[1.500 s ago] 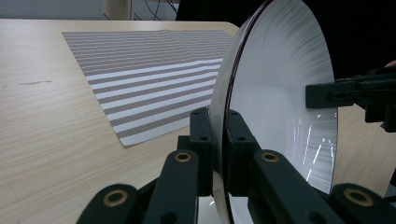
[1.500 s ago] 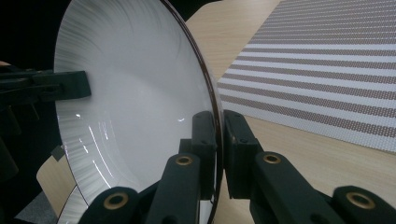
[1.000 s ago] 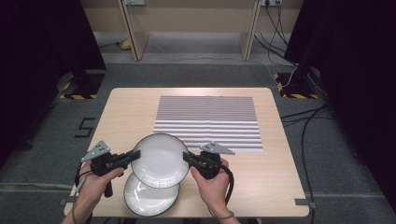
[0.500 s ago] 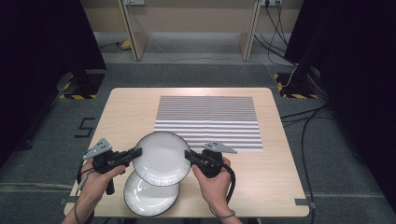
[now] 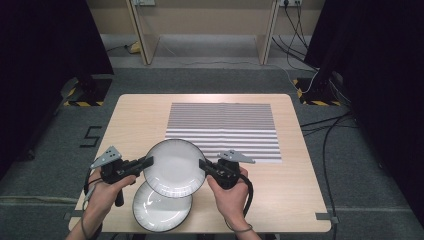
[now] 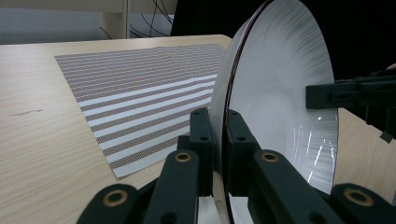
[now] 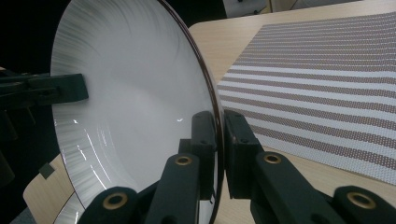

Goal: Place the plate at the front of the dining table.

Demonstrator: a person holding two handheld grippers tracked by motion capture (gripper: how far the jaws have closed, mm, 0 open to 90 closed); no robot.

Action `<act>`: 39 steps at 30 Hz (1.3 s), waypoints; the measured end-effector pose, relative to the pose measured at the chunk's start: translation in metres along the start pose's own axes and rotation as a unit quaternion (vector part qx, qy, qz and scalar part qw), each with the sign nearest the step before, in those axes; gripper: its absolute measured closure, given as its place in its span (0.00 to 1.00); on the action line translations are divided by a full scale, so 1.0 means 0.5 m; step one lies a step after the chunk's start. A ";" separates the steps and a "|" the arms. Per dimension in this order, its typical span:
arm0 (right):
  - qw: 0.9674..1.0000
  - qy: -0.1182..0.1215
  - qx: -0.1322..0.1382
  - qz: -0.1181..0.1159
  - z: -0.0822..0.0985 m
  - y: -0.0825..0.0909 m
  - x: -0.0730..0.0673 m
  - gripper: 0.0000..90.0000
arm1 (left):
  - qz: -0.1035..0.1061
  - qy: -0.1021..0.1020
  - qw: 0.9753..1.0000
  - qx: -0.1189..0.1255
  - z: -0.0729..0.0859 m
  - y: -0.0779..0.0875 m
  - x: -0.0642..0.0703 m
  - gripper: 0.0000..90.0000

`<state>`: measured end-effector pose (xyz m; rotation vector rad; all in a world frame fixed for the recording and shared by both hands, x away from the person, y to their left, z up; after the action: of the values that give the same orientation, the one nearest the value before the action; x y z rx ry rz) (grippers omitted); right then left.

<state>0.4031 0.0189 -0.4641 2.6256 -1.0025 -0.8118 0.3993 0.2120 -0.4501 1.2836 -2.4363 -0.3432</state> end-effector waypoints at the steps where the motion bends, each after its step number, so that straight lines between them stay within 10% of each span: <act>1: 1.000 0.002 0.001 0.001 -0.001 0.000 0.001 0.93 | 0.000 -0.001 1.000 0.000 -0.001 0.000 0.000 0.93; 39: 0.999 -0.002 0.025 0.032 -0.043 0.025 0.049 0.92 | 0.011 -0.008 1.000 0.005 -0.042 -0.060 0.021 0.93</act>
<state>0.4235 -0.0069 -0.4519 2.6203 -1.1155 -0.7875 0.4250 0.1855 -0.4403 1.2621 -2.4679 -0.3368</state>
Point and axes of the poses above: each handheld gripper's, and its own axes: y roughly backward along the jaws, z roughly out of its underside, x roughly to its right, the point moved 10 cm from there along -y, roughly forward along the jaws, and after that the axes turned 7 degrees about -z, right-handed, at the moved point
